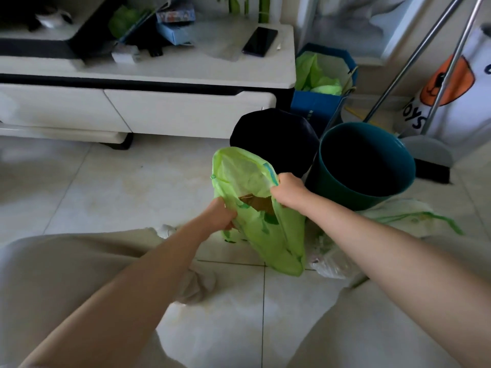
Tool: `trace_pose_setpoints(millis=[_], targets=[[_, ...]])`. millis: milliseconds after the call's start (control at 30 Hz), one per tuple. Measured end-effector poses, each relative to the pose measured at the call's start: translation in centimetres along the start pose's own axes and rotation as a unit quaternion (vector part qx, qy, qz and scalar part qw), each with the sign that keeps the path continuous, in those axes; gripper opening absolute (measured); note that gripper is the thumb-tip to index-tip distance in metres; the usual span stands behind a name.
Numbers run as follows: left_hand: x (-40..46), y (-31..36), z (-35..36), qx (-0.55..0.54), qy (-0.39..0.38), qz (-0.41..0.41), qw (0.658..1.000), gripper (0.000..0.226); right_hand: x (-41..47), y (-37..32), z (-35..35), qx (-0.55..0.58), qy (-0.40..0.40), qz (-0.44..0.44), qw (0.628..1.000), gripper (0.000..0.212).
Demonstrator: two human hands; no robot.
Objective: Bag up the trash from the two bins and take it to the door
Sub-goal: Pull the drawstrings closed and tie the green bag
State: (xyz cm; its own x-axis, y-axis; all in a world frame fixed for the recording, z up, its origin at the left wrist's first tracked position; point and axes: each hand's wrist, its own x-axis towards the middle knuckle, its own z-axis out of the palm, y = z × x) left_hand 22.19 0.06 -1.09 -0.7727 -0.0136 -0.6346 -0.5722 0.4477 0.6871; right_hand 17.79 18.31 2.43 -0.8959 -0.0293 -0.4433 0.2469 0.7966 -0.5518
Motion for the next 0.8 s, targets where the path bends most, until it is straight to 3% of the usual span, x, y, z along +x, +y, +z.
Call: trace_pose_setpoints(millis=[100, 233, 467, 800], targets=[[-1.2, 1.4, -1.3, -0.016, 0.003, 0.014, 1.000, 0.025, -1.2, -0.1, -2.4, -0.012, 0.041, -0.014, 0.999, 0.007], [-3.3, 3.5, -2.7, -0.035, 0.006, 0.040, 0.999, 0.024, -2.8, -0.1, -5.2, -0.007, 0.122, -0.058, 0.991, 0.020], [-5.0, 5.8, -6.4, -0.047, 0.103, 0.068, 0.991, 0.012, -4.3, 1.6, -10.2, 0.063, 0.235, -0.060, 0.968, 0.021], [-4.1, 5.0, -9.4, -0.105, 0.185, 0.032, 0.977, 0.008, -6.8, 6.2, -11.3, 0.043, 0.157, -0.022, 0.986, 0.016]])
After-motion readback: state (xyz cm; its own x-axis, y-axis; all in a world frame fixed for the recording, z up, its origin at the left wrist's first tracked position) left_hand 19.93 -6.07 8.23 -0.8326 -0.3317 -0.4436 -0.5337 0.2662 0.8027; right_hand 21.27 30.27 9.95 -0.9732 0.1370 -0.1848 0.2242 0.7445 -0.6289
